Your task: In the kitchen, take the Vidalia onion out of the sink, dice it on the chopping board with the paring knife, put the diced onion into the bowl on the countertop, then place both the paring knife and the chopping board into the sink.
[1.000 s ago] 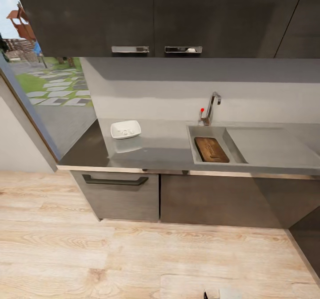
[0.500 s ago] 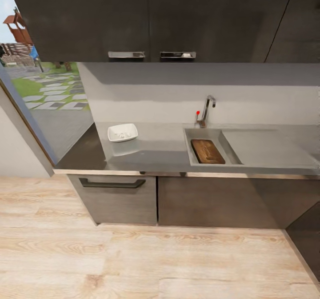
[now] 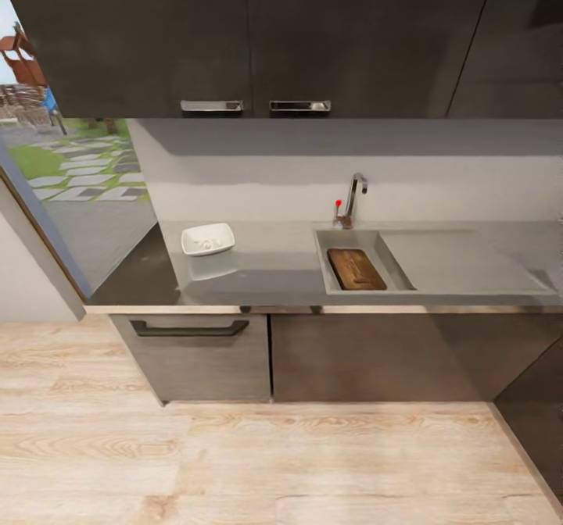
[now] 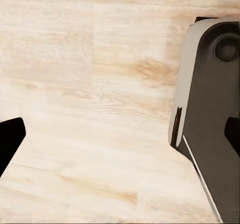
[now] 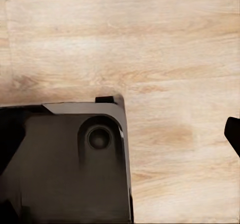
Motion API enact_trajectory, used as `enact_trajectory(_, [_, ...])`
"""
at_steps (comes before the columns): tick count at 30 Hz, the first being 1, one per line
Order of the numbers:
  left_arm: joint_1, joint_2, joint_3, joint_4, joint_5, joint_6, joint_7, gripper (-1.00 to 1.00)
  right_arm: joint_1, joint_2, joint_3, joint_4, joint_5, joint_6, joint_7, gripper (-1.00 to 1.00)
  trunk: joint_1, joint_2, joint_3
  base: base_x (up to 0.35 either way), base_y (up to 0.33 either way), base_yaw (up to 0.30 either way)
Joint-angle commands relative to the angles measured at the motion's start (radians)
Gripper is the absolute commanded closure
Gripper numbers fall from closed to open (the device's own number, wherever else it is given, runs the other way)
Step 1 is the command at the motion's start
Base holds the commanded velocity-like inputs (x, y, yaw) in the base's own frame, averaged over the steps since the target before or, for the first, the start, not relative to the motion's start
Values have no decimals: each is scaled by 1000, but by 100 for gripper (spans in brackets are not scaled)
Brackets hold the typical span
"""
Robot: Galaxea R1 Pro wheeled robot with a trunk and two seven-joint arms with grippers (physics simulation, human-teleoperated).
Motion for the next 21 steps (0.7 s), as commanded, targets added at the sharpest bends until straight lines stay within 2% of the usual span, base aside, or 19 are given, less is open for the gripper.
enact_trajectory(1, [0, 0, -2, 22, 10, -2, 1, -100, 10, 2, 10, 0, -5, -1, -3, -100, 1, -1, 0, 0, 0, -89])
enact_trajectory(9, [0, -8, -9, 142, 9, -5, -5, -100, 24, 8, 9, -1, -5, 64, -3, -100, 1, -1, 13, 0, 0, -90])
enact_trajectory(16, [1, -12, -10, 212, 9, -4, -8, -100, 24, 9, 9, -2, -5, 70, -3, -100, 1, -1, 24, 0, 0, -86])
enact_trajectory(21, [0, -24, -11, 245, 9, -5, -8, -100, 24, 9, 9, -2, -5, 70, -3, -100, 1, -1, 32, 0, 0, -80])
